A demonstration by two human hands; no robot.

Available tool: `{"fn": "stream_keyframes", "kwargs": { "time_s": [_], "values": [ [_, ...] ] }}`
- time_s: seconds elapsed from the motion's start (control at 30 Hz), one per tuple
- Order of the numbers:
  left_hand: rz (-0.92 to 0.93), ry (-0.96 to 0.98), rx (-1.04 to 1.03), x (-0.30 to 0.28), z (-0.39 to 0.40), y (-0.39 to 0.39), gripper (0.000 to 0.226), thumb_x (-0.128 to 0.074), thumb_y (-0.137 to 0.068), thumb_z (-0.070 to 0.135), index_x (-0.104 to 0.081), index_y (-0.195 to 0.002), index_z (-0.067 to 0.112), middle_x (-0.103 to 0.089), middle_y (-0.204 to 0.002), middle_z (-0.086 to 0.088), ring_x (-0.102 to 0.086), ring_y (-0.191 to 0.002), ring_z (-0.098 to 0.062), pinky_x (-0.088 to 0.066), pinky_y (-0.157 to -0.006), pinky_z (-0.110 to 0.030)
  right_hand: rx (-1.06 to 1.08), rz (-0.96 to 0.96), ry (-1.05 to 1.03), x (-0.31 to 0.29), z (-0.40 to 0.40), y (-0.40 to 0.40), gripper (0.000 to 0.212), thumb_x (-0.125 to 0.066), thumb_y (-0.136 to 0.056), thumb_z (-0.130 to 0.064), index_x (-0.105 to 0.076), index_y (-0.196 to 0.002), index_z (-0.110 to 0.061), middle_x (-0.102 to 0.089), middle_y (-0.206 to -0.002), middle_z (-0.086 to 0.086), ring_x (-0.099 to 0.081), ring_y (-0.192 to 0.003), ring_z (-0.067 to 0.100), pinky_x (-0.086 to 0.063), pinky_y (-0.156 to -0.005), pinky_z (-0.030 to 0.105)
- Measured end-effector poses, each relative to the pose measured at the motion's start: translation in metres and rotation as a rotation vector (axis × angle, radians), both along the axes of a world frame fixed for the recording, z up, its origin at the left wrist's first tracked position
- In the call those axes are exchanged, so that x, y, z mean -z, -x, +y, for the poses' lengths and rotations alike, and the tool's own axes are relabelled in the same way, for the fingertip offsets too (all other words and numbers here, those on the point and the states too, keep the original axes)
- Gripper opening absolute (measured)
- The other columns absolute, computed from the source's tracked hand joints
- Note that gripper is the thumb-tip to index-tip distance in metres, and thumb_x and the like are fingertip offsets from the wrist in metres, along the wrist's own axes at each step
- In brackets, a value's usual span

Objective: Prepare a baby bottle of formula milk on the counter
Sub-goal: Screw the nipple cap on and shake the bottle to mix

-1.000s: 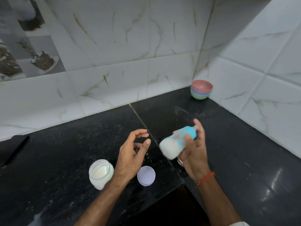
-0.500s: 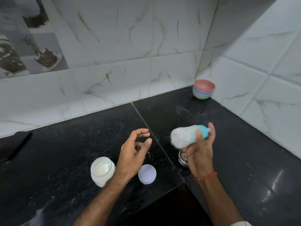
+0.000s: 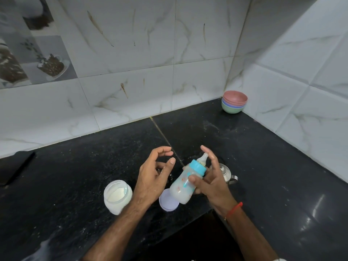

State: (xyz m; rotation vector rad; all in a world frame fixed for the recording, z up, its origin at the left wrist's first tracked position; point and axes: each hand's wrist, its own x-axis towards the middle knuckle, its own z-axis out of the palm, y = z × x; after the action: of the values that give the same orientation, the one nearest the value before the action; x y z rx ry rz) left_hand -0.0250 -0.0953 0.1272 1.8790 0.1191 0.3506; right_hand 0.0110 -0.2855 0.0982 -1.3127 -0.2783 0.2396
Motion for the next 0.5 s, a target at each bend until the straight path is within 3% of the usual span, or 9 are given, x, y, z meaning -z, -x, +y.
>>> {"fn": "stream_keyframes", "kwargs": {
  "time_s": [0.13,0.17,0.2,0.27,0.33,0.37,0.43,0.5],
  "values": [
    [0.000,0.020,-0.008,0.000,0.001,0.001,0.028,-0.067,-0.100,0.027,-0.061,-0.126,0.034,-0.069,-0.121,0.021,-0.075,-0.086,-0.018,-0.061,-0.081,-0.051,0.359,0.194,-0.631,-0.006,-0.010,-0.023,0.072,-0.069,-0.089,-0.033,-0.035,-0.152,-0.024,-0.053,-0.148,0.021,-0.069,-0.115,0.031,-0.063,-0.073,0.046],
    [0.001,0.020,-0.006,0.000,0.001,0.001,0.028,-0.067,-0.100,0.027,-0.061,-0.126,0.033,-0.069,-0.121,0.022,-0.075,-0.086,-0.019,-0.061,-0.082,-0.051,0.373,0.204,-0.670,-0.006,-0.012,-0.025,0.075,-0.072,-0.088,-0.037,-0.035,-0.151,-0.022,-0.049,-0.152,0.021,-0.068,-0.117,0.031,-0.063,-0.074,0.046],
    [0.002,0.020,-0.003,0.000,0.001,0.001,0.028,-0.067,-0.100,0.027,-0.061,-0.126,0.034,-0.069,-0.121,0.022,-0.075,-0.086,-0.019,-0.061,-0.082,-0.051,0.336,0.198,-0.621,-0.007,-0.013,-0.024,0.075,-0.072,-0.088,-0.034,-0.034,-0.151,-0.025,-0.052,-0.147,0.018,-0.070,-0.113,0.028,-0.063,-0.072,0.046],
    [0.006,0.015,-0.002,0.000,0.000,0.001,0.028,-0.067,-0.099,0.027,-0.061,-0.126,0.035,-0.070,-0.121,0.021,-0.075,-0.087,-0.018,-0.061,-0.083,-0.052,0.157,0.132,-0.287,-0.011,-0.011,-0.017,0.075,-0.075,-0.089,-0.019,-0.036,-0.150,-0.039,-0.063,-0.127,0.015,-0.072,-0.100,0.027,-0.063,-0.066,0.045],
    [0.011,0.005,0.002,0.001,-0.001,0.001,0.029,-0.067,-0.099,0.027,-0.061,-0.126,0.034,-0.069,-0.121,0.019,-0.075,-0.087,-0.017,-0.061,-0.082,-0.051,-0.023,0.015,-0.022,-0.007,-0.011,-0.012,0.080,-0.078,-0.087,-0.011,-0.038,-0.147,-0.046,-0.070,-0.119,0.020,-0.071,-0.096,0.031,-0.062,-0.063,0.039],
    [0.008,0.005,0.005,0.000,-0.002,0.001,0.029,-0.067,-0.099,0.027,-0.061,-0.127,0.034,-0.069,-0.122,0.019,-0.075,-0.087,-0.017,-0.061,-0.082,-0.052,0.006,-0.003,-0.061,-0.008,-0.011,-0.012,0.079,-0.076,-0.088,-0.010,-0.038,-0.147,-0.044,-0.070,-0.120,0.024,-0.070,-0.096,0.032,-0.062,-0.063,0.038],
    [-0.001,0.011,0.000,0.000,-0.002,0.001,0.028,-0.067,-0.100,0.027,-0.061,-0.126,0.034,-0.070,-0.121,0.020,-0.075,-0.086,-0.018,-0.061,-0.080,-0.052,0.247,0.078,-0.330,-0.015,-0.011,-0.017,0.070,-0.067,-0.092,-0.016,-0.036,-0.151,-0.037,-0.059,-0.135,0.030,-0.070,-0.100,0.031,-0.063,-0.062,0.041],
    [-0.005,0.015,-0.007,0.000,-0.001,0.002,0.028,-0.067,-0.100,0.026,-0.061,-0.126,0.034,-0.070,-0.121,0.020,-0.075,-0.086,-0.019,-0.061,-0.081,-0.051,0.396,0.111,-0.549,-0.016,-0.014,-0.024,0.063,-0.057,-0.098,-0.027,-0.028,-0.153,-0.035,-0.050,-0.145,0.021,-0.072,-0.101,0.026,-0.063,-0.062,0.046]
  ]
}}
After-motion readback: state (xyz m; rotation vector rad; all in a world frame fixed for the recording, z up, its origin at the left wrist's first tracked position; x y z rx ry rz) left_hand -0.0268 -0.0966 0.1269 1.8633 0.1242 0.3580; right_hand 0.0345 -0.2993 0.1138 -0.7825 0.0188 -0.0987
